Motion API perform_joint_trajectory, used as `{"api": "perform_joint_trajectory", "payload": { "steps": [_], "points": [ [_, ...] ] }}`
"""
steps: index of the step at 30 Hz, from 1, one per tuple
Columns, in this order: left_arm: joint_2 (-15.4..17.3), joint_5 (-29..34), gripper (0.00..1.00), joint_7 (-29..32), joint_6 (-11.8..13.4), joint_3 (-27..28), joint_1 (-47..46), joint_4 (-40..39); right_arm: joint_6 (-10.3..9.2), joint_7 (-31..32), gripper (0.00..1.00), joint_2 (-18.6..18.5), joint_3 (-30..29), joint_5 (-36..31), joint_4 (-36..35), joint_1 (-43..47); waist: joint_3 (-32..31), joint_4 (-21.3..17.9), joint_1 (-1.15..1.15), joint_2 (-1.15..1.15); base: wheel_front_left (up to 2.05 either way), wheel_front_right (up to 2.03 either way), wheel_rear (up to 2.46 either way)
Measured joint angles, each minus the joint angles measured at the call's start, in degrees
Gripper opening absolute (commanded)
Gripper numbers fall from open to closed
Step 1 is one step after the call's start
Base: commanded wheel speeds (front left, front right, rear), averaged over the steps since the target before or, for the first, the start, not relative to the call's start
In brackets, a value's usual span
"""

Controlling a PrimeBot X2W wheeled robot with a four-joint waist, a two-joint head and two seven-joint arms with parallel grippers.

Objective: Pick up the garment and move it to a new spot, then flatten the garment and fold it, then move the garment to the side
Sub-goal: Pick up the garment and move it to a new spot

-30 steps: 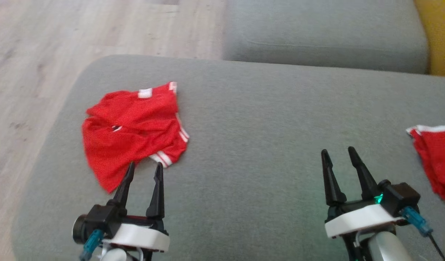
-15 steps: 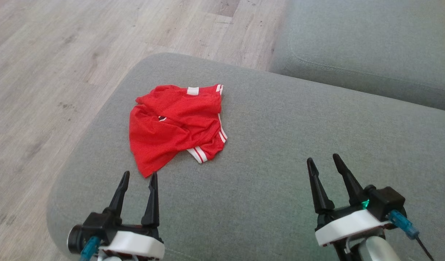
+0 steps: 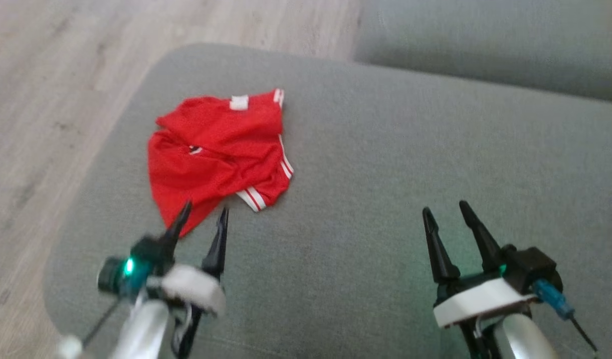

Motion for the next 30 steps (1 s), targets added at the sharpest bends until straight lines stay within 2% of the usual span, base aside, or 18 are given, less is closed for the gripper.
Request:
{"api": "perform_joint_trajectory", "payload": {
  "steps": [4,10,17,18,19,22,26,30],
  "points": [
    [0.79,-1.08,1.00,4.43,-0.52,-0.54,-8.76,6.50,0.01,0.00,1.00,-0.01,-0.32,-1.54,-0.76,-2.91,3.76,-1.69,0.01,0.00,0.00,0.00,0.00],
    [5.41,-0.27,1.00,6.43,-0.73,-0.08,-15.45,18.01,0.00,0.00,1.00,-0.08,-0.86,-1.78,-2.25,-5.71,8.62,-5.29,0.02,0.00,0.00,0.00,0.00],
    [5.78,-1.69,0.99,11.00,-0.97,-0.11,-20.78,27.50,0.01,0.00,1.00,-0.10,-1.43,-2.20,-2.44,-6.40,12.14,-9.01,0.01,0.00,0.00,0.00,0.00],
    [5.98,-2.16,0.43,11.81,-0.96,-0.20,-21.50,28.16,0.00,0.00,1.00,-0.09,-1.49,-2.20,-2.44,-6.41,12.34,-9.40,0.00,0.00,0.00,0.00,0.00],
    [6.12,-2.76,0.00,12.37,-0.99,-0.34,-22.30,28.83,0.01,0.00,1.00,-0.10,-1.58,-2.20,-2.44,-6.41,12.45,-9.74,0.00,0.00,0.00,0.00,0.00],
    [6.14,-4.12,0.00,12.20,-1.01,-0.86,-23.30,29.71,0.01,0.00,1.00,-0.11,-1.80,-2.18,-2.41,-6.43,11.78,-10.27,0.01,0.00,0.00,0.00,0.00],
    [6.10,-6.38,0.00,8.35,-1.26,-1.14,-21.68,29.98,0.01,0.00,1.00,-0.10,-1.79,-1.58,-2.05,-6.41,9.62,-10.56,0.00,0.00,0.00,0.00,0.00],
    [5.15,-12.17,0.00,5.09,-1.44,-3.80,-19.35,24.43,0.01,0.00,1.00,-0.10,-1.92,-0.94,-1.13,-6.17,6.56,-10.82,0.00,0.00,0.00,0.00,0.00]
  ]
}}
